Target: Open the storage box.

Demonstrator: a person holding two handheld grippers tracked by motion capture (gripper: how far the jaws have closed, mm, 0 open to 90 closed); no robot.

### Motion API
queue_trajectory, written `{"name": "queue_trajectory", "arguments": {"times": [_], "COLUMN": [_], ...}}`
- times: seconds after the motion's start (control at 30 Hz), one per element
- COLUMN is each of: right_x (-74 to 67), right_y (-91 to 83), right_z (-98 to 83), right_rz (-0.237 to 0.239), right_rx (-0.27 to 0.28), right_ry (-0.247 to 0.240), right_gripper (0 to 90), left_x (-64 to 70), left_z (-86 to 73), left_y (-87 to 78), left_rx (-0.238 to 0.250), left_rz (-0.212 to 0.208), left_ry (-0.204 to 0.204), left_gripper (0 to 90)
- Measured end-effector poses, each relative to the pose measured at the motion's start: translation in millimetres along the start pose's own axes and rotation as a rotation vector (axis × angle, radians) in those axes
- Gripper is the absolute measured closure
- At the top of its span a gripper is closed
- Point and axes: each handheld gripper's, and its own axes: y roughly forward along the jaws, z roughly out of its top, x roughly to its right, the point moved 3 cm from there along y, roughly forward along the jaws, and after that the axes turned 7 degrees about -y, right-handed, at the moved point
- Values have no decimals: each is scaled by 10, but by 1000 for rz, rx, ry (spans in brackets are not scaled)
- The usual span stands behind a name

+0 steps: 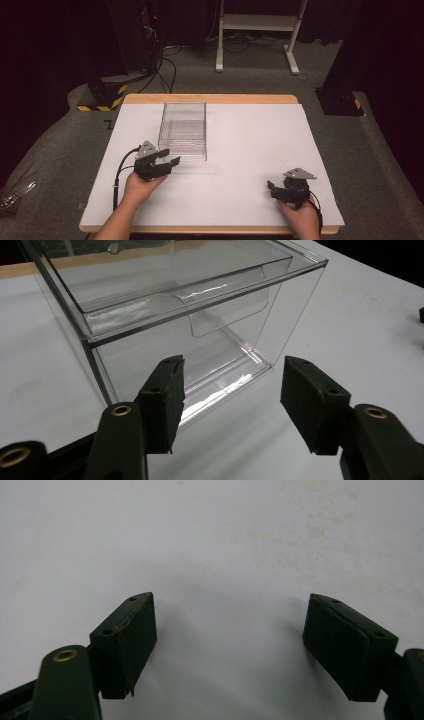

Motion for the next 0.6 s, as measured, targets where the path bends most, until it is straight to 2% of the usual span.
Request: {"name": "queue_trajectory", "arguments": {"times": [0.13,0.3,0.6], "right_x": [0,0,-1], "right_y": [0,0,0], "right_z": [0,0,0], "right_rz": [0,0,0], "right_rx": [0,0,0], "right_ry": [0,0,0], "right_gripper": [215,215,216], "left_x": [-42,-52,-52], "left_z": [8,64,76], "left_y": [23,35,135], "left_rx": [3,-6,2], "left_rz": [-4,-8,-32], "left_ry": [-15,6,-5], "left_gripper": [429,429,430]}}
